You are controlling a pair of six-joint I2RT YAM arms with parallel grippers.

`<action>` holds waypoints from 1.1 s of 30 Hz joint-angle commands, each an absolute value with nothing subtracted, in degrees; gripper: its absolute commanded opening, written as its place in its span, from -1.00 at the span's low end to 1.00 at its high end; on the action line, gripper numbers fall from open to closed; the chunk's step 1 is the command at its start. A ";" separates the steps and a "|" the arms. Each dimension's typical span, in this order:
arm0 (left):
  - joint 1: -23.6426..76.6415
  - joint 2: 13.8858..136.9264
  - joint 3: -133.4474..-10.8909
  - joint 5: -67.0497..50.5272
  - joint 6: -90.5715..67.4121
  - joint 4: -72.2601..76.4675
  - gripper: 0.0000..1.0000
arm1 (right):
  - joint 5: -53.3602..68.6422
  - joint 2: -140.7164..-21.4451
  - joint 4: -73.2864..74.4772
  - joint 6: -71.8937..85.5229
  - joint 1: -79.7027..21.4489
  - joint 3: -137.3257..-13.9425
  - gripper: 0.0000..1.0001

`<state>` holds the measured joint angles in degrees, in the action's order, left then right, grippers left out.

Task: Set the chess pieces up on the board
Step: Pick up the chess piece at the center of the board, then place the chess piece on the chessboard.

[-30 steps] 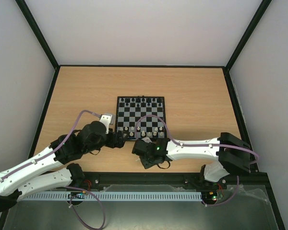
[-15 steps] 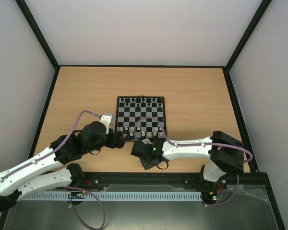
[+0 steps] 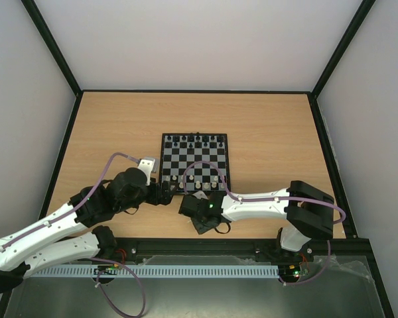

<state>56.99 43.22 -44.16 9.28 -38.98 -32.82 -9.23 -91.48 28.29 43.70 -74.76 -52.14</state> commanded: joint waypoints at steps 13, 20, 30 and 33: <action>57.30 43.09 -43.78 9.14 -38.19 -32.39 0.98 | -12.82 -83.29 38.21 39.09 -66.86 -59.59 -0.97; 57.25 42.34 -43.85 9.22 -38.23 -32.37 0.98 | -11.80 -84.98 41.19 31.28 -57.31 -68.50 -0.97; 57.30 37.63 -43.57 10.79 -38.85 -32.49 0.98 | -7.71 -98.95 40.96 24.28 -49.15 -80.80 -0.97; 57.28 36.91 -43.91 10.99 -39.06 -32.97 0.98 | -6.46 -103.23 41.13 23.28 -48.96 -83.57 -0.97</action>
<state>56.99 38.15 -44.16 9.74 -39.00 -32.84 -8.86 -98.78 37.47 26.59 -49.39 -79.81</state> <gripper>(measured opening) 0.988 0.066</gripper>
